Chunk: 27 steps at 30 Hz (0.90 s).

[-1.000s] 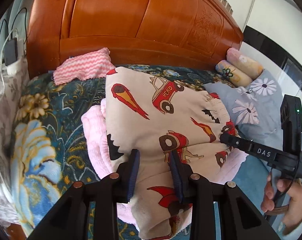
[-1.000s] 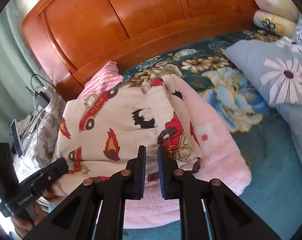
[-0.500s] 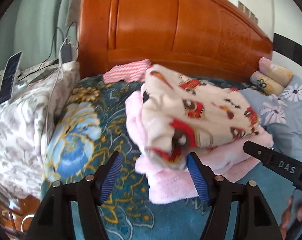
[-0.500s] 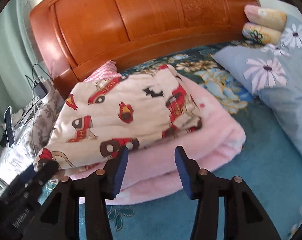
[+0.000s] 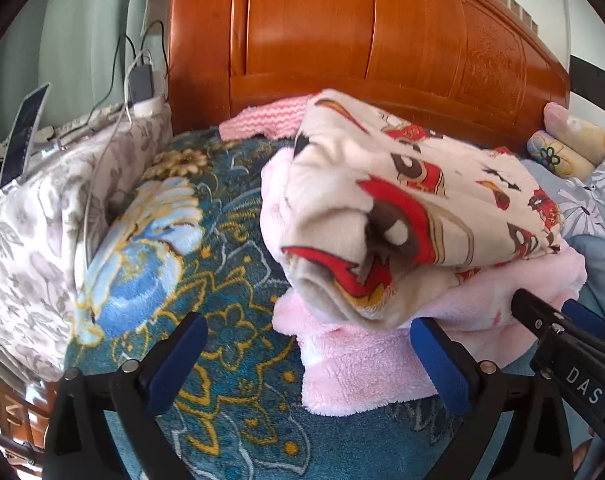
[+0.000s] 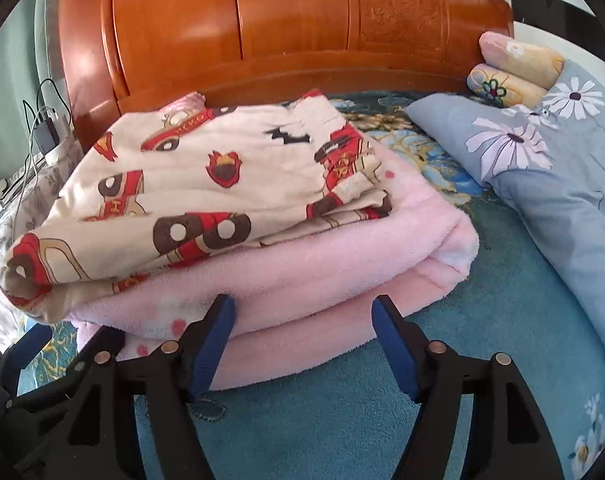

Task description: Fold clothes

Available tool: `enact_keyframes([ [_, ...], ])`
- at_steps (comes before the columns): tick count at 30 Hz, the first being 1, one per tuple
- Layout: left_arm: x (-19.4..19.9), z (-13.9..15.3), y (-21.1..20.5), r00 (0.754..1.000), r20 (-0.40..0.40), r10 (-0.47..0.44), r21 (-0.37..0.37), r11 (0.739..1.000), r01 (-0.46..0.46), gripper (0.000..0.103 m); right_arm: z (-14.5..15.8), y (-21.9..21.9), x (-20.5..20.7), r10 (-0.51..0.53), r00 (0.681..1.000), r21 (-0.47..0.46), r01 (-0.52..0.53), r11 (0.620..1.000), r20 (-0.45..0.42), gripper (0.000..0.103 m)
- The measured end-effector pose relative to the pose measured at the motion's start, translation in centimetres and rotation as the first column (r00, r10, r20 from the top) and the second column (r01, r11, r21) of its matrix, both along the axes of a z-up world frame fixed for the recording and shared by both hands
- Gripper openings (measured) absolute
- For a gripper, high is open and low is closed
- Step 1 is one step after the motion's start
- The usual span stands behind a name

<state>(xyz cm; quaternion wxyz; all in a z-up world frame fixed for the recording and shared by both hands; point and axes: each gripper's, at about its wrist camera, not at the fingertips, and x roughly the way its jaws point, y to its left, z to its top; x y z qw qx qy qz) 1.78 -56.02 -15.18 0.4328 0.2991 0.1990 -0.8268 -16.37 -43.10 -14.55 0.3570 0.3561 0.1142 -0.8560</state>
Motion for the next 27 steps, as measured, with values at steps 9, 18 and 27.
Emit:
enact_keyframes([
  [9,0.0,0.9,0.9,1.000,-0.019,-0.016,-0.058,0.998,0.015,0.103,-0.1,0.8,-0.1,-0.044,0.999,0.010,0.044,0.999,0.011,0.086],
  [18,-0.1,1.6,2.0,0.999,0.027,0.021,-0.155,0.988,-0.017,0.103,0.4,0.9,0.2,-0.053,0.997,0.019,0.054,0.998,-0.050,0.087],
  [27,0.2,1.7,2.1,1.000,0.017,0.021,-0.169,0.985,-0.018,0.103,0.8,1.2,0.1,-0.056,0.998,-0.011,0.056,0.998,-0.042,0.087],
])
